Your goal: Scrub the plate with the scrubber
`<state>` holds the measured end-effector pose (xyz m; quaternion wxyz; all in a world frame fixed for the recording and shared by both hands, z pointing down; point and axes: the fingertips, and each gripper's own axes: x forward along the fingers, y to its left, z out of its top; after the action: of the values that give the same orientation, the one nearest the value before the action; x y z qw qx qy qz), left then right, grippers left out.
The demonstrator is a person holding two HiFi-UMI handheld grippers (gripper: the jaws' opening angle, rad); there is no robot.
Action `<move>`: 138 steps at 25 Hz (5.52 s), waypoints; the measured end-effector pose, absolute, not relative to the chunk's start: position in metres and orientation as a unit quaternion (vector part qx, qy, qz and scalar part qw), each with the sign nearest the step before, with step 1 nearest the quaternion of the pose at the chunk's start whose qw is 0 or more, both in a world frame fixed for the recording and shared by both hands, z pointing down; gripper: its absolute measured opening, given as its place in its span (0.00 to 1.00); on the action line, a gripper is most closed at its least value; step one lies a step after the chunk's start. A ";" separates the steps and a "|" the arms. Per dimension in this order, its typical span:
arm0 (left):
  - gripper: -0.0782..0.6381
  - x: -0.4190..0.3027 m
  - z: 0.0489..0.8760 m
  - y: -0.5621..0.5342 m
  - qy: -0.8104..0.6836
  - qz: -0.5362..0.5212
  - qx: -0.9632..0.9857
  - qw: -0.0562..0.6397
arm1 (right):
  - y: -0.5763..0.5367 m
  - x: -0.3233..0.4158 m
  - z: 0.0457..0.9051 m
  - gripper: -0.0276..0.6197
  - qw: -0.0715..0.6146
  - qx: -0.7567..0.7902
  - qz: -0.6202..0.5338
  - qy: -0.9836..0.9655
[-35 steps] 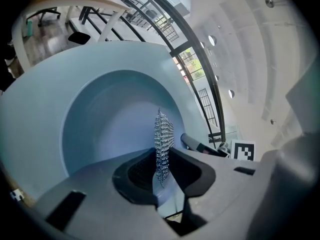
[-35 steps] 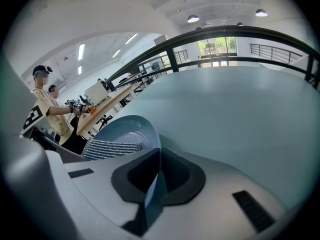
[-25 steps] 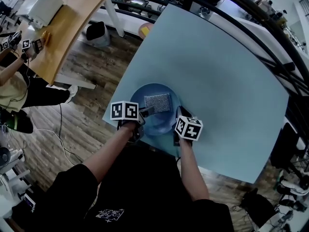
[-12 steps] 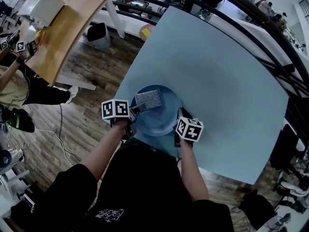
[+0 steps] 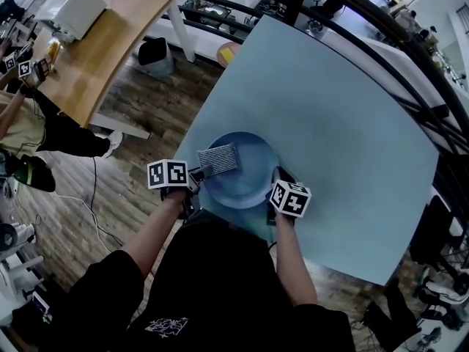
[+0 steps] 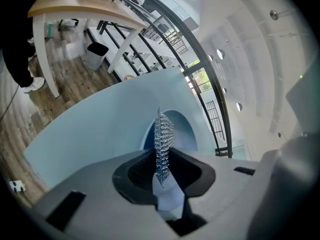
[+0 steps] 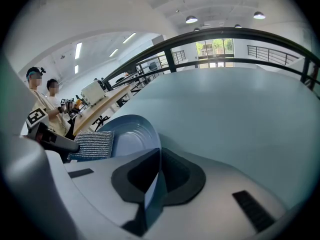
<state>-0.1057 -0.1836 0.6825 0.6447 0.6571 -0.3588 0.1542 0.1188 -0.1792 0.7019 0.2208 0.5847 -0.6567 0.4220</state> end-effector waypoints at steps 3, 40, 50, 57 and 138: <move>0.23 -0.112 0.680 -0.175 -0.364 0.163 0.658 0.638 | -0.178 0.118 0.700 0.07 0.220 0.584 0.422 -0.658; 0.23 -0.067 0.684 -0.106 -0.279 0.231 0.668 0.650 | -0.176 0.115 0.702 0.07 0.223 0.588 0.421 -0.654; 0.23 -0.033 0.687 -0.118 -0.256 0.248 0.685 0.635 | -0.171 0.117 0.702 0.07 0.225 0.590 0.422 -0.651; 0.23 -0.022 0.686 -0.135 -0.259 0.236 0.687 0.637 | -0.170 0.119 0.700 0.07 0.224 0.590 0.421 -0.651; 0.23 -0.112 0.366 -0.086 -0.562 0.023 0.820 0.107 | -0.087 0.087 0.349 0.05 0.043 0.500 0.078 -0.861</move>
<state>-0.1121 -0.0860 0.3657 0.1074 0.8196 -0.5622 0.0230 0.0868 -0.0871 0.3492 0.0434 0.4999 -0.8615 0.0777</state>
